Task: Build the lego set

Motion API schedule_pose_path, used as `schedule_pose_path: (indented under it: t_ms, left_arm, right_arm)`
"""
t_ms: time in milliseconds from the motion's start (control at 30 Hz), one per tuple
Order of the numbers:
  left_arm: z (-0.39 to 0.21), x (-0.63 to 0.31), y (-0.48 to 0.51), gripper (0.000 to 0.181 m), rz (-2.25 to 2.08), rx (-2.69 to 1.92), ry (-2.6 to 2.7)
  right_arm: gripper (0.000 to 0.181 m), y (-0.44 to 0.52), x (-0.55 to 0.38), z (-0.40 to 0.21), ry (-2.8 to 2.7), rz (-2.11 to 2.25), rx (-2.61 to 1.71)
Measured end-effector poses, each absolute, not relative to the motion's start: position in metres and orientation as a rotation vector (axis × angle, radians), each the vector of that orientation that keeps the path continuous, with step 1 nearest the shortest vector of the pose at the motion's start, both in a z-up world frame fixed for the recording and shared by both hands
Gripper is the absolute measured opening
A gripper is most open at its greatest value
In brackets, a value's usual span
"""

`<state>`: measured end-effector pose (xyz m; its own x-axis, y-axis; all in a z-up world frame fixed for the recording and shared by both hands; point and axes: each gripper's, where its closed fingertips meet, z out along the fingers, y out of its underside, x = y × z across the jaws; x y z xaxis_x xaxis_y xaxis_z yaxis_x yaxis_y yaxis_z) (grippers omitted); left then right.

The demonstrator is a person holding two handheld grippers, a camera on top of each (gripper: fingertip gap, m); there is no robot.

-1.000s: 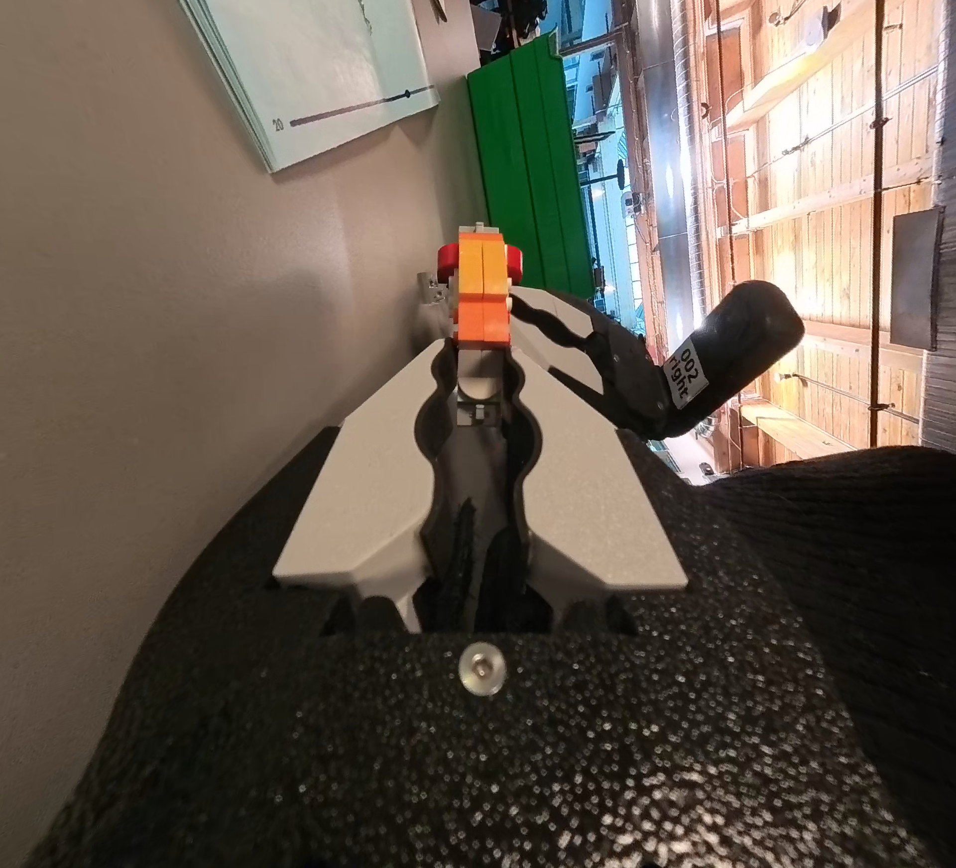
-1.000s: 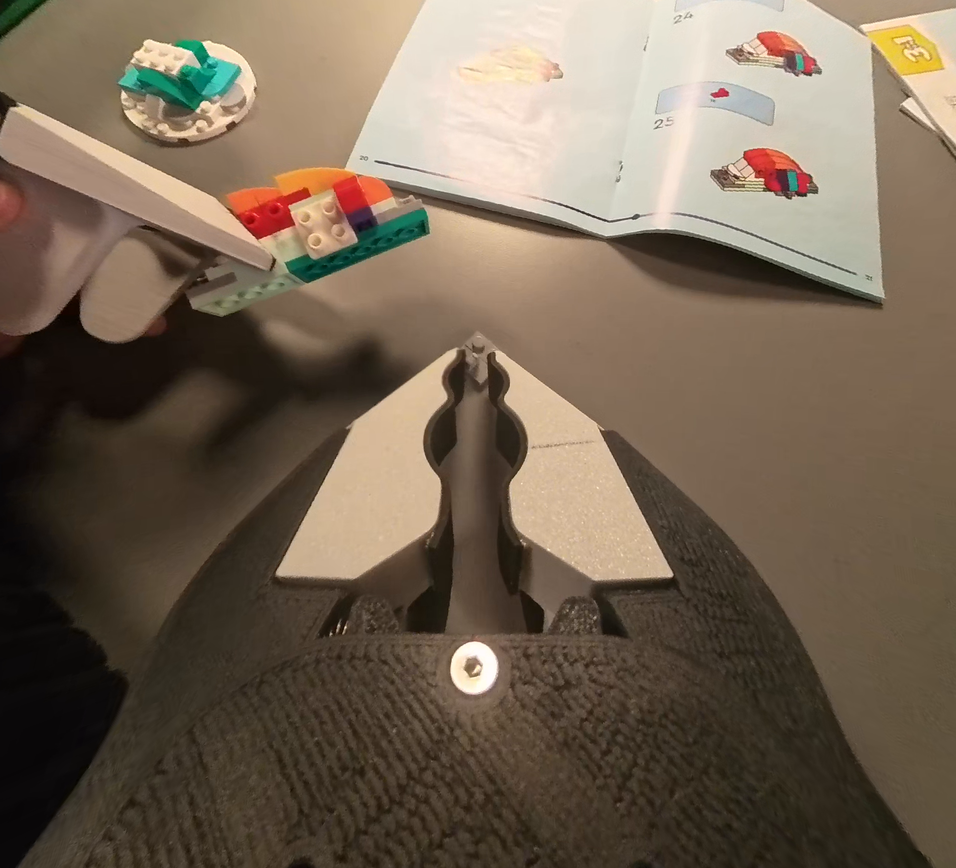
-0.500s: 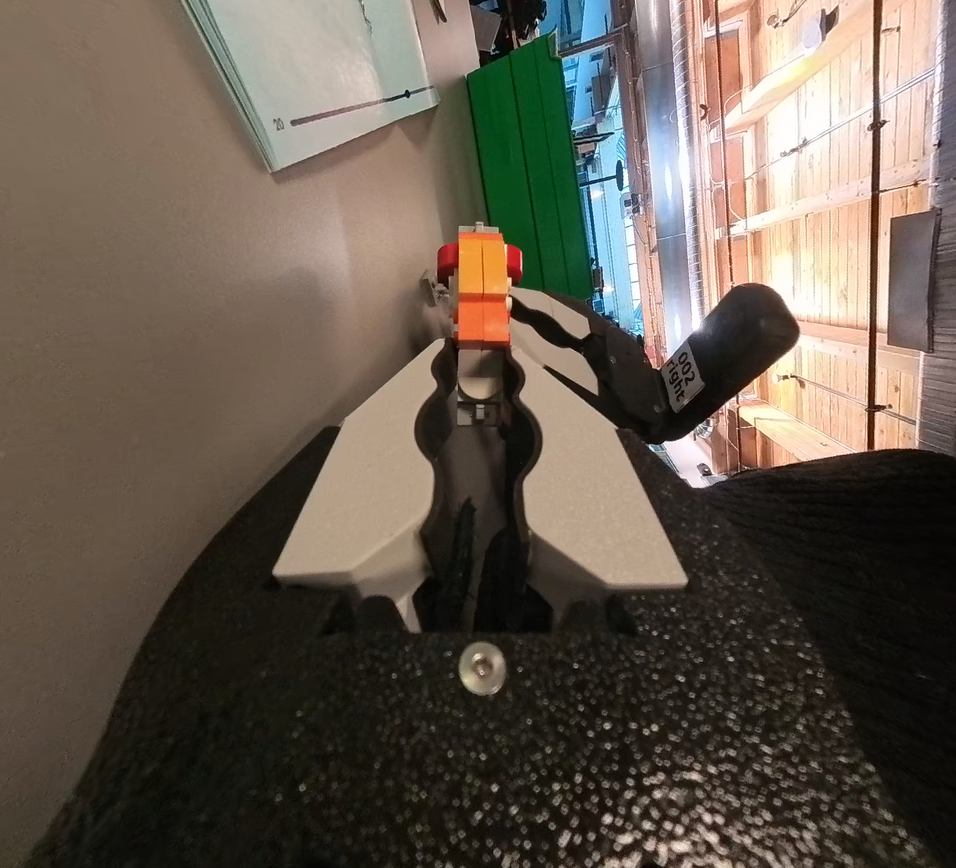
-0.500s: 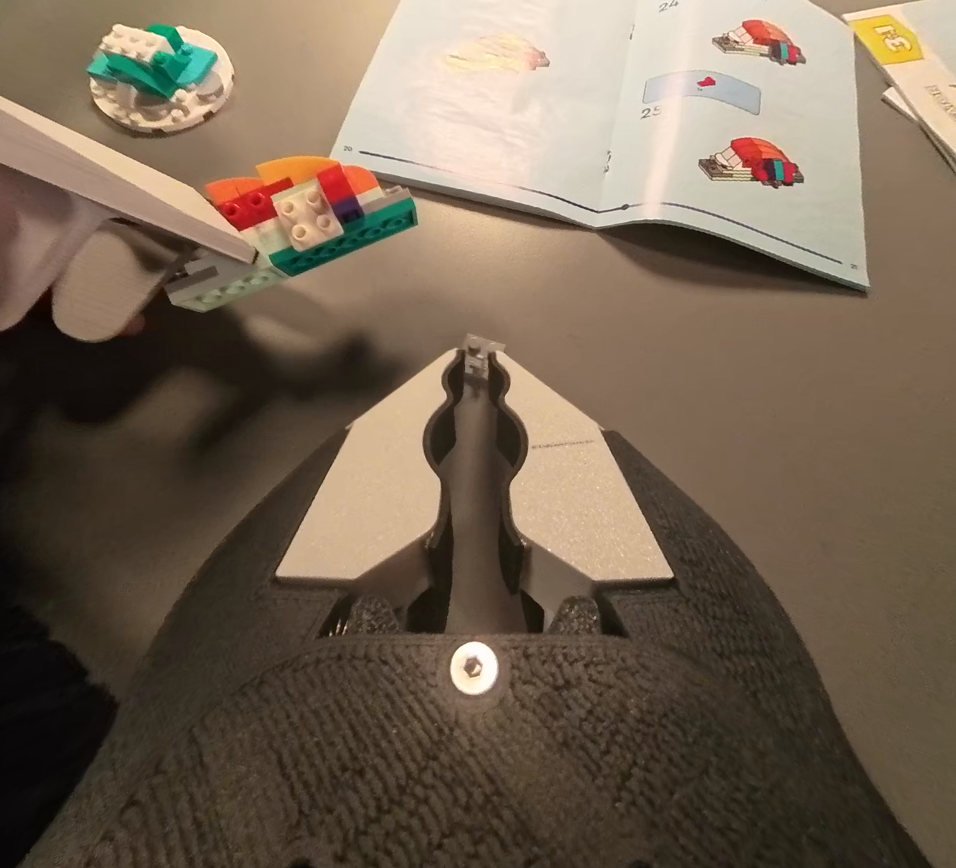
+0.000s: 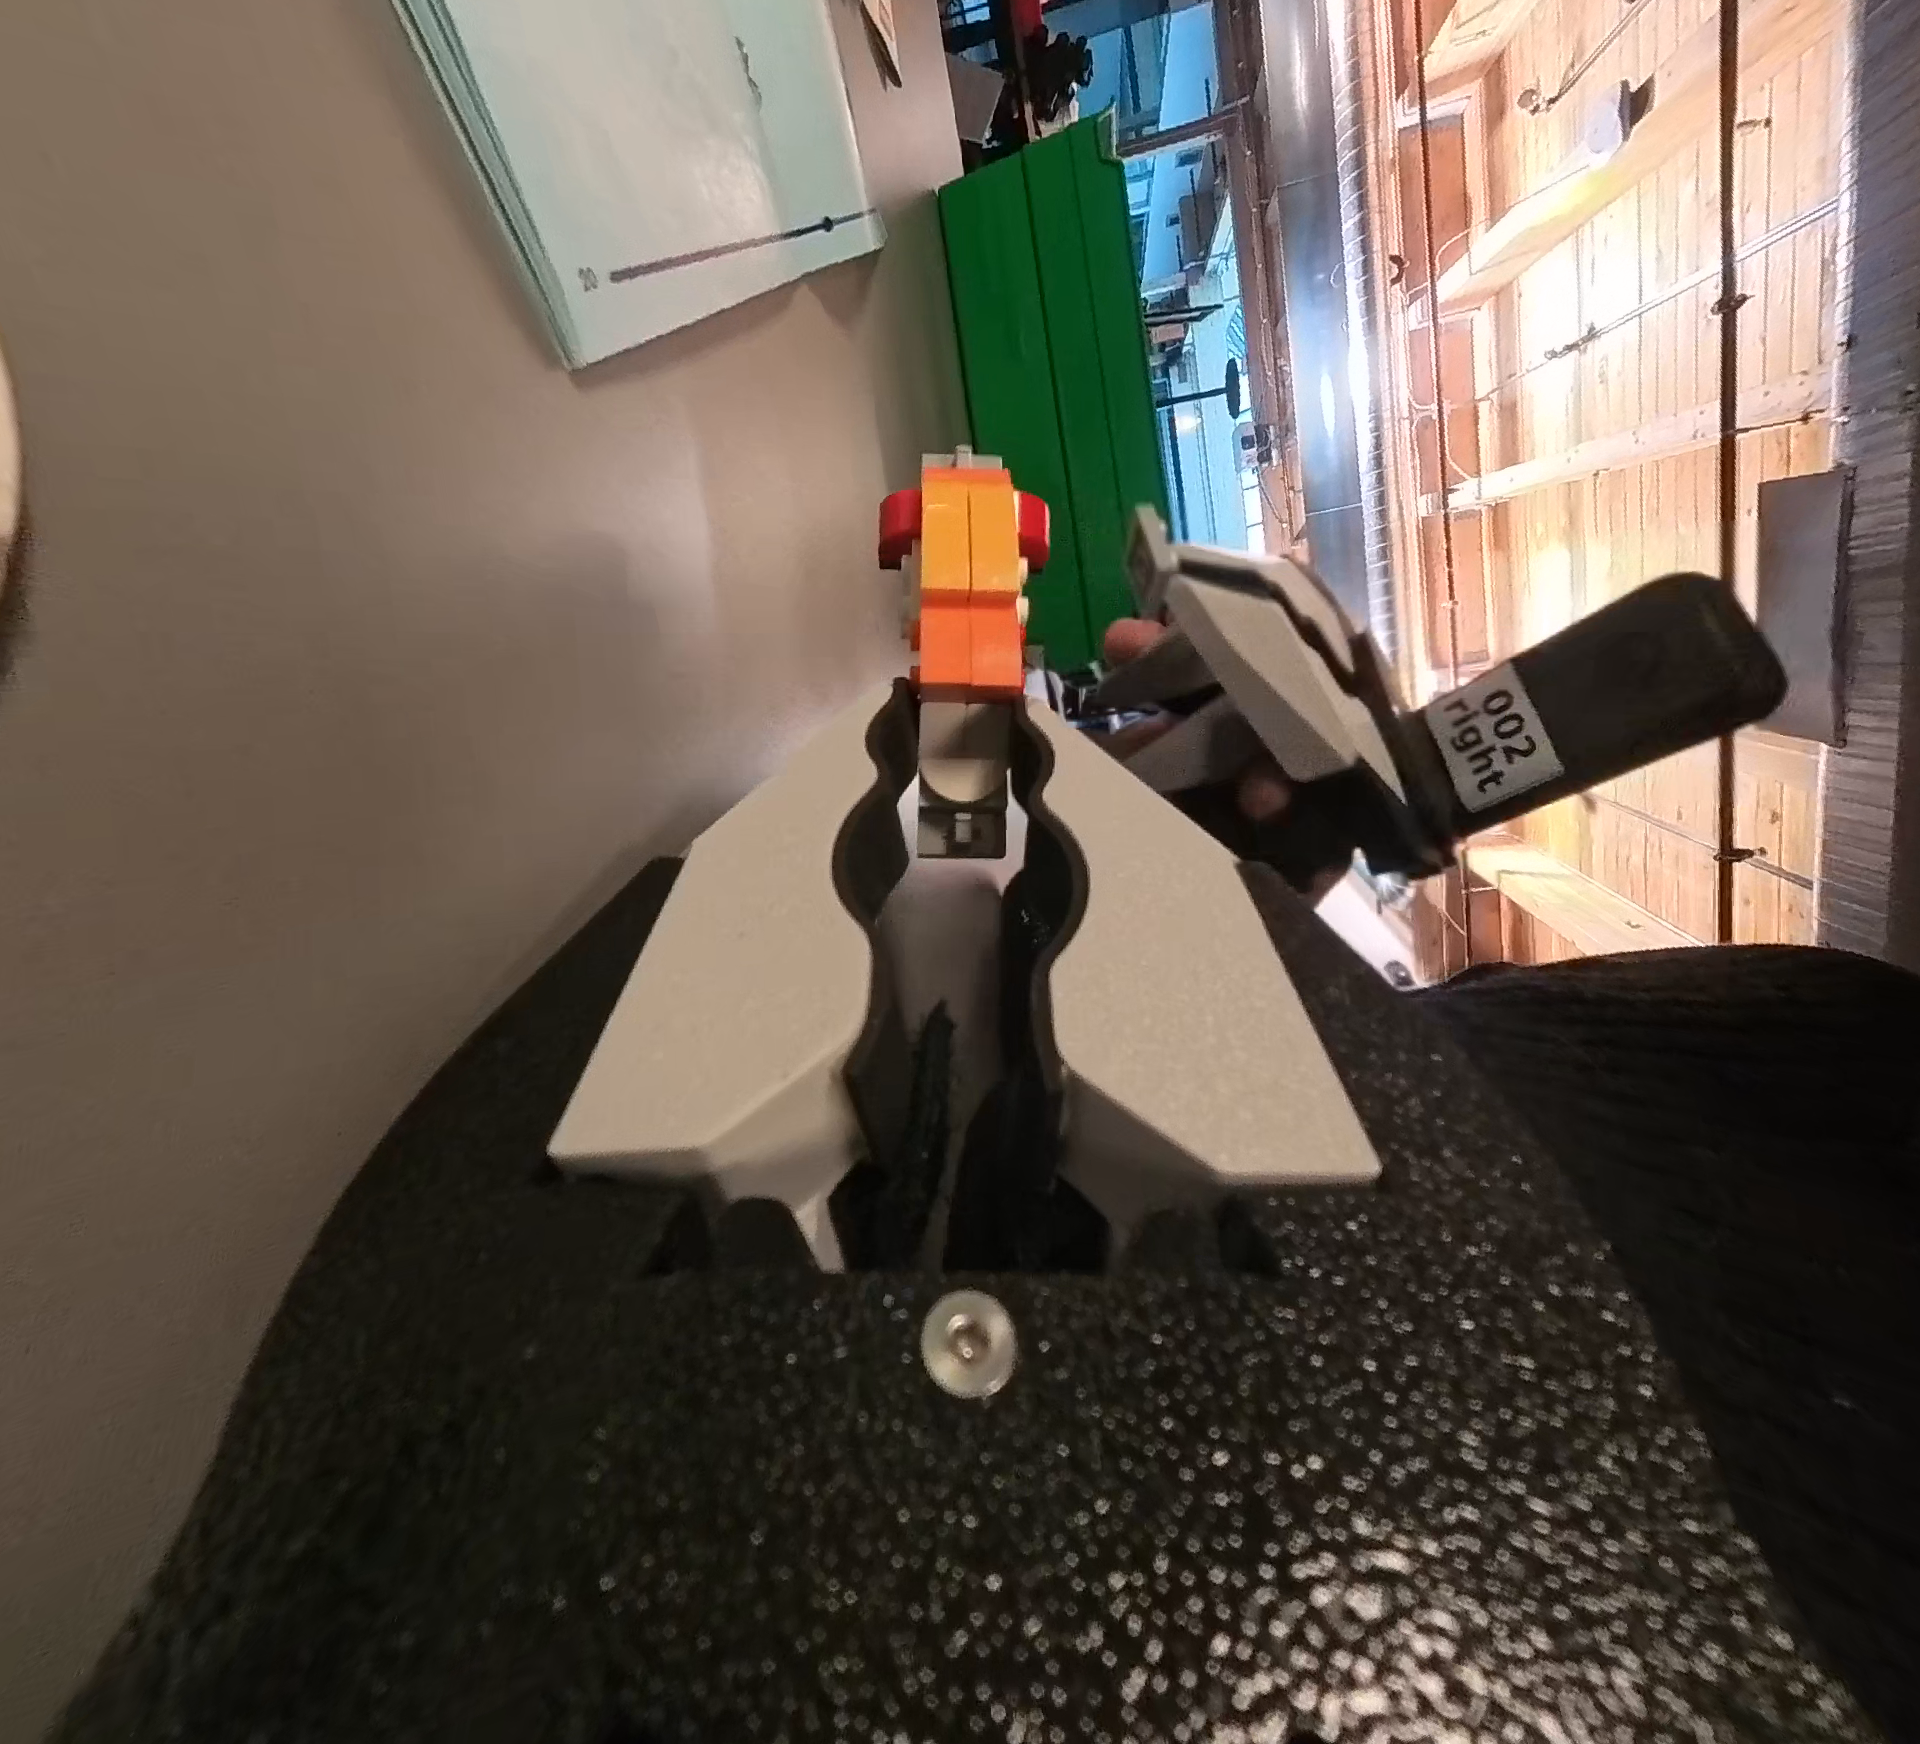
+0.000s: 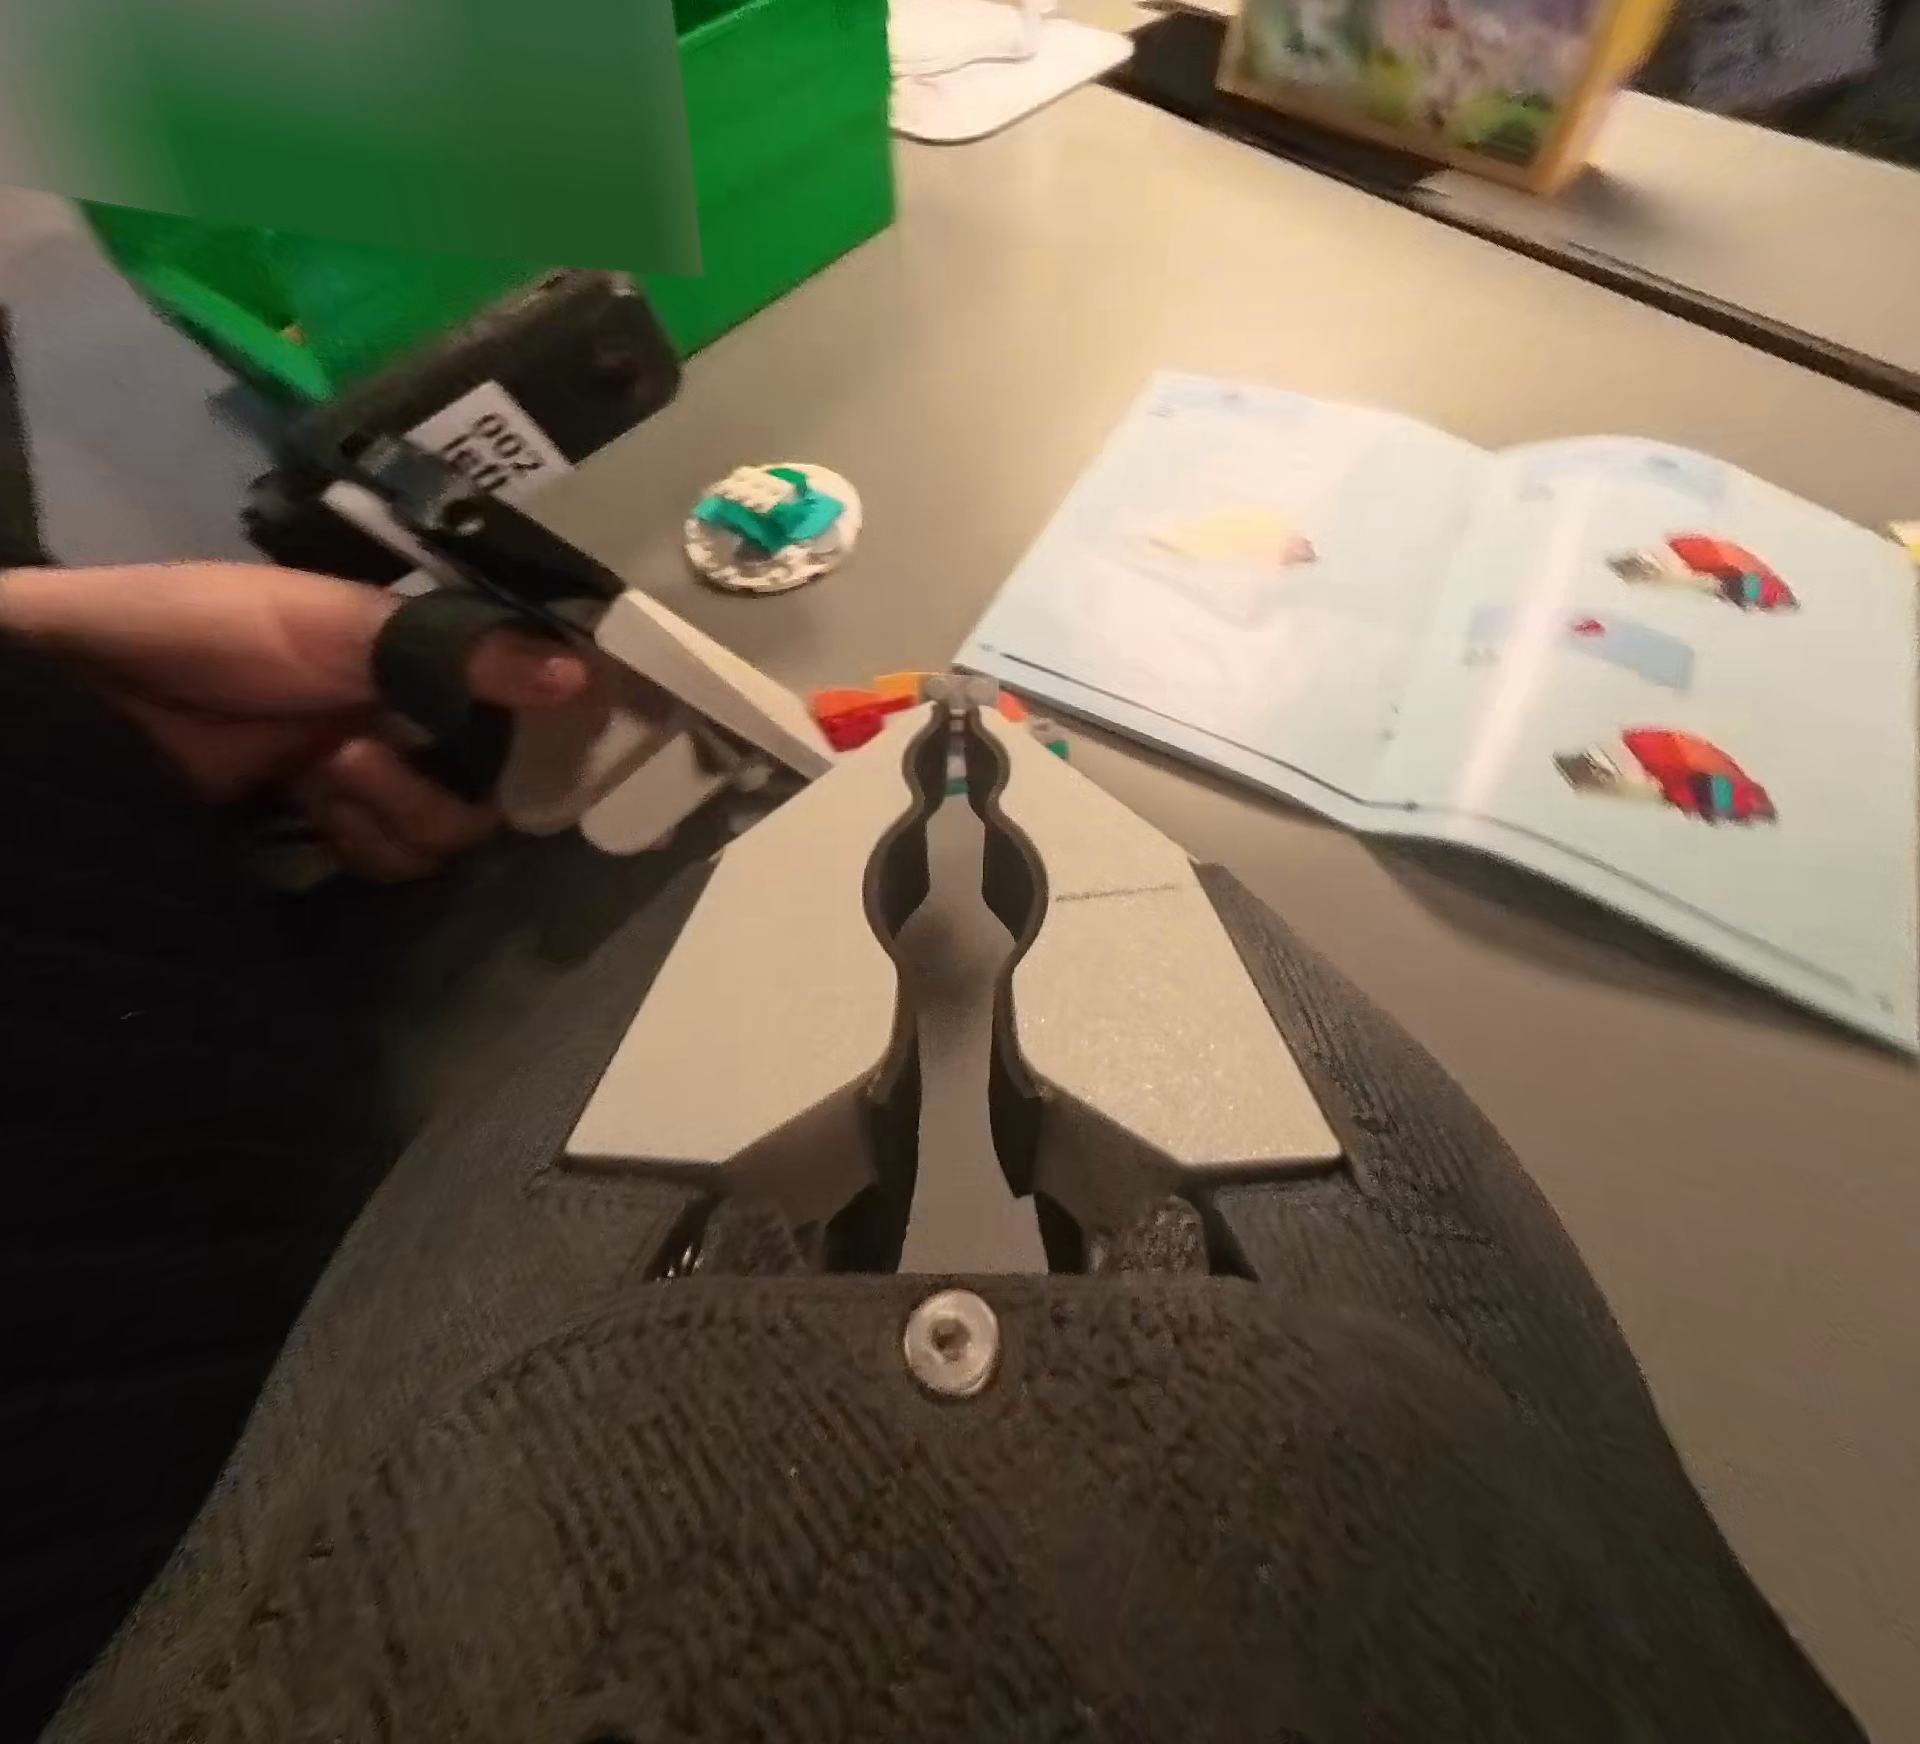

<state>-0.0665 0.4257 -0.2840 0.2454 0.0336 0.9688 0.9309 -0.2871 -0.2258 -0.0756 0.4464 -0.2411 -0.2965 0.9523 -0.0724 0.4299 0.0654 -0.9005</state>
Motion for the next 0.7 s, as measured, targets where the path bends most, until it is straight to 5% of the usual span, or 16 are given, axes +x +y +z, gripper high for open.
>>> schedule_pose_path:
  t_ms: [33,700]
  left_arm:
    - [-0.284,-0.068,0.425,0.015,-1.191,-1.562,-0.933]
    - [-0.283,-0.067,0.424,0.015,-1.22,-1.56,-0.949]
  right_arm:
    - [0.001,0.441,-0.076,-0.242,-1.834,1.179,-1.342]
    - [0.001,0.432,-0.082,-0.265,-2.078,0.922,-1.206]
